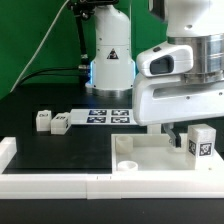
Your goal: Assemble one leg
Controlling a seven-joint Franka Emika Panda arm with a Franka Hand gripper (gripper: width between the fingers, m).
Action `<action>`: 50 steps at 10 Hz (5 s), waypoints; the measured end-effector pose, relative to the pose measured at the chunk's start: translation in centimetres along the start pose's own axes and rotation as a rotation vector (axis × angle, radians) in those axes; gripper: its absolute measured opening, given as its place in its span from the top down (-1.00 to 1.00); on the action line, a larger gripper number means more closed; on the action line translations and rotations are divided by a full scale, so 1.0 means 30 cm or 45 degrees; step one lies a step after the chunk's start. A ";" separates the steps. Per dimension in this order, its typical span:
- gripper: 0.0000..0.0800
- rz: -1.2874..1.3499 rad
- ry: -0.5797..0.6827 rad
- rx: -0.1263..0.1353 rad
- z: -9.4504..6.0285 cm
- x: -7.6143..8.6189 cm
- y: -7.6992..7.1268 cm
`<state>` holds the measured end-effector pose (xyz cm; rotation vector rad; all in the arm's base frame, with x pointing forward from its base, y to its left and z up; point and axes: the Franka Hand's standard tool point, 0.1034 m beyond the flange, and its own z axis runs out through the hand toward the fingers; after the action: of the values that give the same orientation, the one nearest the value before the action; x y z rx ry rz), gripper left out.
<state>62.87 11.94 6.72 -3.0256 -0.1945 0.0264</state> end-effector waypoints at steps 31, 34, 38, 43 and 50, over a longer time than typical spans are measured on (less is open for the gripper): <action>-0.62 -0.121 0.028 -0.048 -0.016 0.021 0.006; -0.03 -0.060 0.028 -0.047 -0.015 0.020 0.007; 0.27 0.636 0.037 -0.036 -0.016 0.017 0.023; 0.23 1.228 0.078 -0.144 -0.028 -0.005 0.094; -0.57 1.313 0.085 -0.168 -0.027 -0.011 0.117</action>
Offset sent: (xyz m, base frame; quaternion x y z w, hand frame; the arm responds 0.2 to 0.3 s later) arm 0.0000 0.0000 0.0000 0.0000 0.0000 0.0899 0.9960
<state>63.01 8.36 7.15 -2.8577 1.3869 -0.0045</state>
